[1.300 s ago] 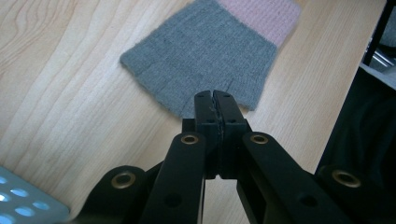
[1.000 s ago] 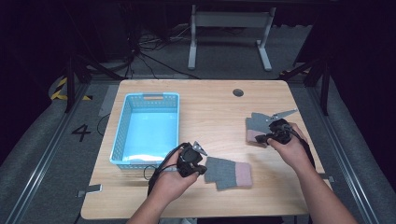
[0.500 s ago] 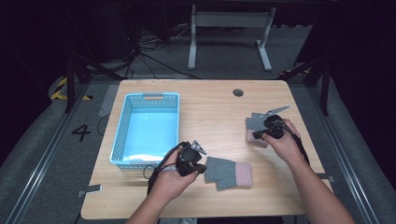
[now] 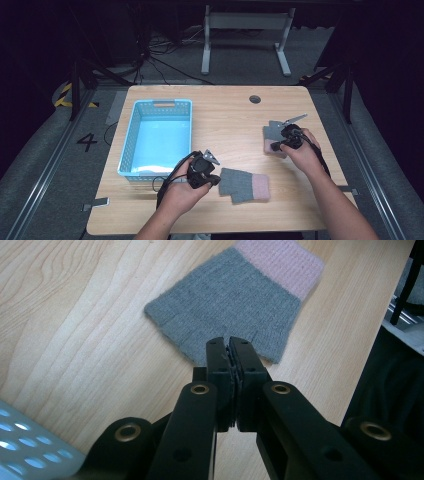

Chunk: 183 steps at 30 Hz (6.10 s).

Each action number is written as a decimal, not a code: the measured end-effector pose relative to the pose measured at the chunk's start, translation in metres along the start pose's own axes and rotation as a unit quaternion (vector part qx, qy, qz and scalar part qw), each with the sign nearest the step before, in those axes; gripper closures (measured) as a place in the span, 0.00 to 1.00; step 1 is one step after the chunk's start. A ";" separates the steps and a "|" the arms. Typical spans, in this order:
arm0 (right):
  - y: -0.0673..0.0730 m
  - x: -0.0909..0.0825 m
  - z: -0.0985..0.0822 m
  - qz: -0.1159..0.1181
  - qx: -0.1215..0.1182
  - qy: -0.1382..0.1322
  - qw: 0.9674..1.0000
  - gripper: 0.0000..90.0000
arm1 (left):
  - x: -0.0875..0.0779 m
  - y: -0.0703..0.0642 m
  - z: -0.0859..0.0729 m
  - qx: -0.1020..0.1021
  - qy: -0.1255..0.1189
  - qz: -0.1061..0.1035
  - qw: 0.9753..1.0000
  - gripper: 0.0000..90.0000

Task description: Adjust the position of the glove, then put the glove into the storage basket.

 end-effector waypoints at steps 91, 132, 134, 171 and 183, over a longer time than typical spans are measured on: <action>-0.055 -0.013 0.005 -0.041 0.061 0.022 0.997 0.69 | -0.009 -0.003 -0.002 -0.008 -0.014 -0.011 1.000 0.89; -0.053 0.000 -0.003 -0.047 0.070 0.045 0.995 0.96 | -0.010 -0.004 0.000 -0.008 -0.016 -0.016 1.000 0.89; -0.050 -0.004 0.000 -0.043 0.064 0.036 0.996 0.96 | -0.010 -0.004 0.000 -0.008 -0.016 -0.016 1.000 0.89; 0.073 -0.104 0.012 0.052 -0.100 -0.041 0.993 0.96 | -0.015 -0.008 0.002 -0.005 -0.023 -0.015 1.000 0.91; 0.122 -0.099 -0.001 0.107 -0.142 -0.040 0.983 0.95 | -0.015 -0.009 0.002 -0.003 -0.022 -0.014 1.000 0.91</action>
Point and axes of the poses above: each handheld gripper's, and its own axes: x roughly forward along the jaws, z roughly out of its top, y roughly to its left, the point moved 9 cm from there along x, roughly forward along the jaws, and after that the axes turned 8 degrees about -z, right-handed, at the moved point
